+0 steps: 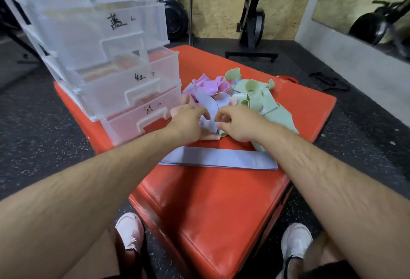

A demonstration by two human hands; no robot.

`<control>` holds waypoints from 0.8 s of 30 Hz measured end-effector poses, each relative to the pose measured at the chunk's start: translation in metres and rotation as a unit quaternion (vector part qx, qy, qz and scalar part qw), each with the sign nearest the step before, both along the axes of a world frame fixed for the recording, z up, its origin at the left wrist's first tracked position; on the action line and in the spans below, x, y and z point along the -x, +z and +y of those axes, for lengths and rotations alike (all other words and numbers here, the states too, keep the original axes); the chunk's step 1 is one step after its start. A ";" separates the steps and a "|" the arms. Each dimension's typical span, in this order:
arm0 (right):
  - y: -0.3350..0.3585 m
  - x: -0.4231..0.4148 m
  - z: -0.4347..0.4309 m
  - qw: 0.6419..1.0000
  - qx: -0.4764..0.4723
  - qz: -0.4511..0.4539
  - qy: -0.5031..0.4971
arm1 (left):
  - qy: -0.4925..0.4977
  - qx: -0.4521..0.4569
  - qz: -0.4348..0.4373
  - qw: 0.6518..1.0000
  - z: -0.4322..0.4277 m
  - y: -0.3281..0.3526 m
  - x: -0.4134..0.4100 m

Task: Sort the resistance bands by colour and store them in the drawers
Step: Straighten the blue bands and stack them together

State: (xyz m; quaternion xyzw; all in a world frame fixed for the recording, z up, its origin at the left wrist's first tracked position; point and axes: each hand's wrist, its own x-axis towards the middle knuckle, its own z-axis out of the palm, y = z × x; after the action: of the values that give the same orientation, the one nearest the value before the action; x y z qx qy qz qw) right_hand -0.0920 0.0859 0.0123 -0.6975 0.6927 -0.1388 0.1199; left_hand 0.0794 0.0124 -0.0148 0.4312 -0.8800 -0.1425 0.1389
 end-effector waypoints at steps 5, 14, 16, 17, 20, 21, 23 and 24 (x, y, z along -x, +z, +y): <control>-0.006 0.002 -0.020 0.999 -0.033 -0.009 -0.014 | 0.029 -0.072 -0.030 0.997 -0.015 0.002 0.023; 0.029 0.005 -0.024 0.939 0.093 -0.326 -0.058 | 0.040 -0.152 0.364 0.918 -0.026 0.058 0.030; 0.038 0.003 -0.022 0.924 0.128 -0.354 -0.073 | 0.046 -0.181 0.415 0.890 -0.024 0.069 0.026; 0.042 0.002 -0.020 0.916 0.130 -0.373 -0.078 | 0.050 -0.197 0.437 0.876 -0.023 0.074 0.024; 0.053 0.000 -0.012 0.904 0.102 -0.407 -0.087 | 0.055 -0.229 0.486 0.841 -0.020 0.083 0.017; 0.053 -0.001 -0.011 0.905 0.096 -0.405 -0.087 | 0.058 -0.242 0.500 0.830 -0.018 0.084 0.015; 0.053 -0.003 -0.010 0.906 0.111 -0.398 -0.087 | 0.059 -0.266 0.522 0.808 -0.015 0.085 0.013; 0.053 -0.004 -0.010 0.905 0.122 -0.398 -0.087 | 0.059 -0.274 0.526 0.803 -0.014 0.086 0.011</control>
State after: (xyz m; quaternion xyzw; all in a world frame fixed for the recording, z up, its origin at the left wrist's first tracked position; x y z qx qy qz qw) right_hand -0.0881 0.0764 0.0651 -0.5303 0.6230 -0.4983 0.2869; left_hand 0.0685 -0.0012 0.0710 0.3615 -0.5694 -0.5738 0.4646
